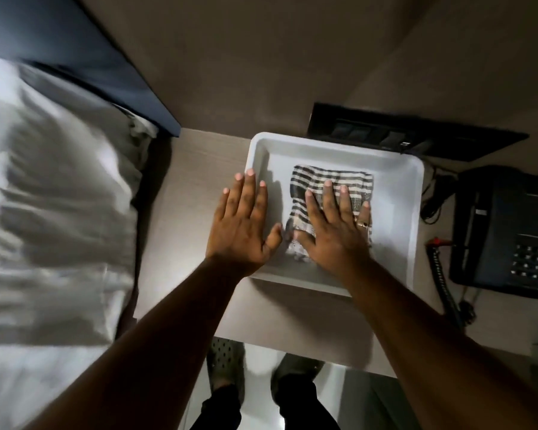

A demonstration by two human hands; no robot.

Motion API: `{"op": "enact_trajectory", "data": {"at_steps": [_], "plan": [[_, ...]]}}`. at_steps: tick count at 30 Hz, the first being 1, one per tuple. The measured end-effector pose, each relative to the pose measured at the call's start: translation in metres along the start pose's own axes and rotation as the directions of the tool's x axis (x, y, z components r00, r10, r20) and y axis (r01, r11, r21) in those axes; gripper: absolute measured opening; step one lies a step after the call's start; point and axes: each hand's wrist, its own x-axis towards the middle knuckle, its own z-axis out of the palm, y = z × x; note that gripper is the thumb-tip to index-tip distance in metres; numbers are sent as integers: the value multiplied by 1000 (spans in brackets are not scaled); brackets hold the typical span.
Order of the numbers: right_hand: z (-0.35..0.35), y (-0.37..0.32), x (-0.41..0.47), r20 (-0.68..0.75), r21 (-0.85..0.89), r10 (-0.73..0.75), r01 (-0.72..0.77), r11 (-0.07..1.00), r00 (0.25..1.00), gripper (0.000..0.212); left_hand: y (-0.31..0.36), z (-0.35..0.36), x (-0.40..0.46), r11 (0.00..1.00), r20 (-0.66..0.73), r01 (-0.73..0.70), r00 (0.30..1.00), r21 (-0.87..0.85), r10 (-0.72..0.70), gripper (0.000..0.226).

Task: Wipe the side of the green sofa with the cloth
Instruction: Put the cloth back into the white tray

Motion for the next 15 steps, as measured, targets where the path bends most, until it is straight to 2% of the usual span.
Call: {"op": "enact_trajectory", "data": {"at_steps": [3,5,8,12,14,15], "plan": [[8,9,-4,-85,-23,60,-62,998,995,78,-8,-2,13,993,-75,-62,995,99,69,88],[11,12,-8,-92,-34,110,-113,993,990,78,-15,-3,18,979,-74,-137,986,154,149,89],[15,20,-6,-91,-59,99,-104,993,991,79,-23,5,20,945,-80,-263,956,195,282,90],[11,15,-7,-32,-11,97,-97,995,995,81,-24,7,25,939,-60,-280,953,198,297,92],[1,19,-4,20,77,94,-95,992,995,82,-21,1,22,945,-29,-251,964,208,263,92],[-10,21,-3,31,217,134,-137,967,991,81,-16,-5,17,956,-17,-222,973,190,230,91]]}}
